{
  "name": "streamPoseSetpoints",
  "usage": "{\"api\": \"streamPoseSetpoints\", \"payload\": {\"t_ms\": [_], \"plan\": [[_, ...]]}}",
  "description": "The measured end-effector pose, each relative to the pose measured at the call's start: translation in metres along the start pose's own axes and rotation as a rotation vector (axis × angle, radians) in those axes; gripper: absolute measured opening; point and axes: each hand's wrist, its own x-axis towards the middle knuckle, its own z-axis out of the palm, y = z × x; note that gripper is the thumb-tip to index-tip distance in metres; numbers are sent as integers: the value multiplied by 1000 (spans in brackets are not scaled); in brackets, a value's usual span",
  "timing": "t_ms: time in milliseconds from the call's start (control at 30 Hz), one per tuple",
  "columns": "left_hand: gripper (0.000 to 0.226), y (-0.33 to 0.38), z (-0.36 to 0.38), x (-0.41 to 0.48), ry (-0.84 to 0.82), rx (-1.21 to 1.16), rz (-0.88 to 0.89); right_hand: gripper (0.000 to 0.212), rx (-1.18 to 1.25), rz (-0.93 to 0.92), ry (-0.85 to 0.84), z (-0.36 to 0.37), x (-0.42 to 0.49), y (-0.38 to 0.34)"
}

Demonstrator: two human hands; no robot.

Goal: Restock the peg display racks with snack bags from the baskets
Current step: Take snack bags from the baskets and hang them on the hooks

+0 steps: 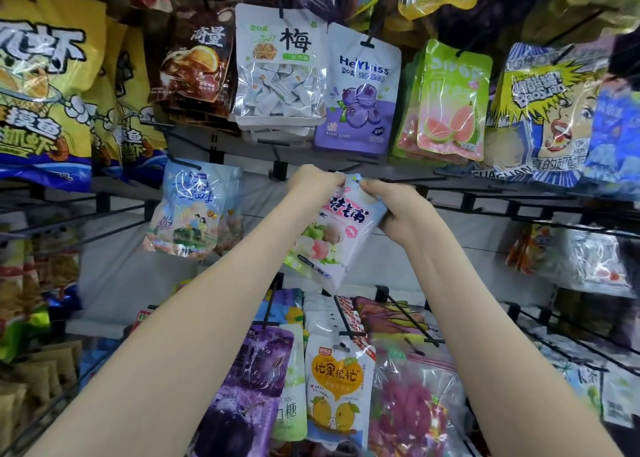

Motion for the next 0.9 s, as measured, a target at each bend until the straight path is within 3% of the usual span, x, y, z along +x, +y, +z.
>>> {"api": "streamPoseSetpoints", "payload": {"t_ms": [100,233,367,567,633,700,800,833,900], "plan": [[33,2,-1,-5,43,76,31,34,36,30,-28,2,-1,-2],[49,-5,0,-15,-74,-147,14,14,-82,-77,-20,2,-5,-4],[19,-16,3,-12,-106,-320,-11,7,-198,-212,-106,-6,-3,0],[24,-27,12,-7,-60,-343,-54,8,-265,-233,-113,-7,9,6],[37,-29,13,-5,-35,-237,20,9,-300,-263,-80,-6,20,17],[35,-36,14,-1,37,20,155,4,-369,-322,29,0,32,24],[57,-56,13,2,255,465,557,19,-413,-397,190,11,49,34],[63,-63,14,5,272,592,675,27,-447,-451,250,13,56,39],[70,-78,16,11,150,801,749,39,-635,-600,407,18,62,51]]}}
